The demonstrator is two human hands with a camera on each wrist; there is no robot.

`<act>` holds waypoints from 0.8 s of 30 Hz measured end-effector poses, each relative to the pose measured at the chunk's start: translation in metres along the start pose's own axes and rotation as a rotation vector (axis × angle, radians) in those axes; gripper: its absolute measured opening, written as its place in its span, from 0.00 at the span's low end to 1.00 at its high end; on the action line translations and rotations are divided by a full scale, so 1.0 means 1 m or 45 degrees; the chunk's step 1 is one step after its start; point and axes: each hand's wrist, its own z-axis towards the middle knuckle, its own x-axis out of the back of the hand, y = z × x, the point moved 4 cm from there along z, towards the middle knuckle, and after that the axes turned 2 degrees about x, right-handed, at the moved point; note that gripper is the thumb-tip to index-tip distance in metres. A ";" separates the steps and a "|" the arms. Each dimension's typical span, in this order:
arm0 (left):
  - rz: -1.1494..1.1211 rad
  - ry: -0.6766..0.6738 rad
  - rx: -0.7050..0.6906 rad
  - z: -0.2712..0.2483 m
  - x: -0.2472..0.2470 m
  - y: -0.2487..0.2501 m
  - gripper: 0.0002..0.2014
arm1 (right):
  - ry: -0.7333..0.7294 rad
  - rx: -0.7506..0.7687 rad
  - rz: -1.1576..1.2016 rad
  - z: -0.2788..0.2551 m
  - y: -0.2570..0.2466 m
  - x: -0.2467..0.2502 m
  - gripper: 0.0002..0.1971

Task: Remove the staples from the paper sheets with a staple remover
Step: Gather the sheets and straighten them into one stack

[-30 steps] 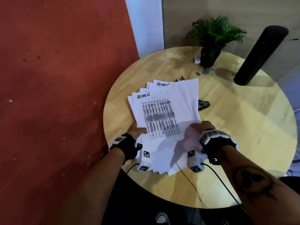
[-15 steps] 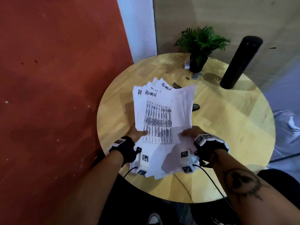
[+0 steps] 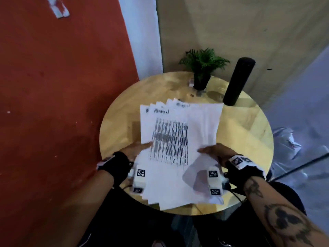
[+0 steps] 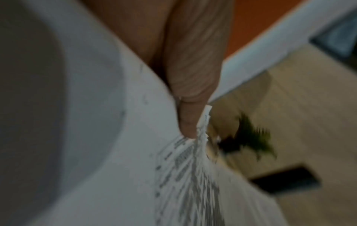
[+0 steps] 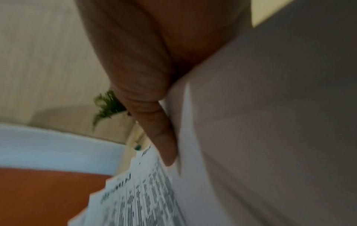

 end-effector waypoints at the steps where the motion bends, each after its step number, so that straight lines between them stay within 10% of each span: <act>1: 0.127 0.036 -0.003 0.007 -0.008 -0.014 0.25 | -0.008 -0.072 -0.159 0.003 0.012 -0.002 0.19; 4: 0.391 0.198 0.093 0.041 -0.017 -0.060 0.25 | -0.019 0.034 -1.029 0.001 0.030 -0.011 0.13; 8: 0.618 0.187 0.296 0.034 -0.029 -0.050 0.33 | 0.091 0.060 -1.087 -0.004 0.018 -0.014 0.13; 18: -0.025 0.393 -0.667 -0.045 -0.046 0.074 0.21 | 0.752 0.730 -0.105 -0.060 -0.055 0.010 0.10; 24: -0.206 0.224 -0.889 -0.084 -0.043 0.093 0.25 | 0.354 0.854 0.445 -0.093 -0.056 0.025 0.22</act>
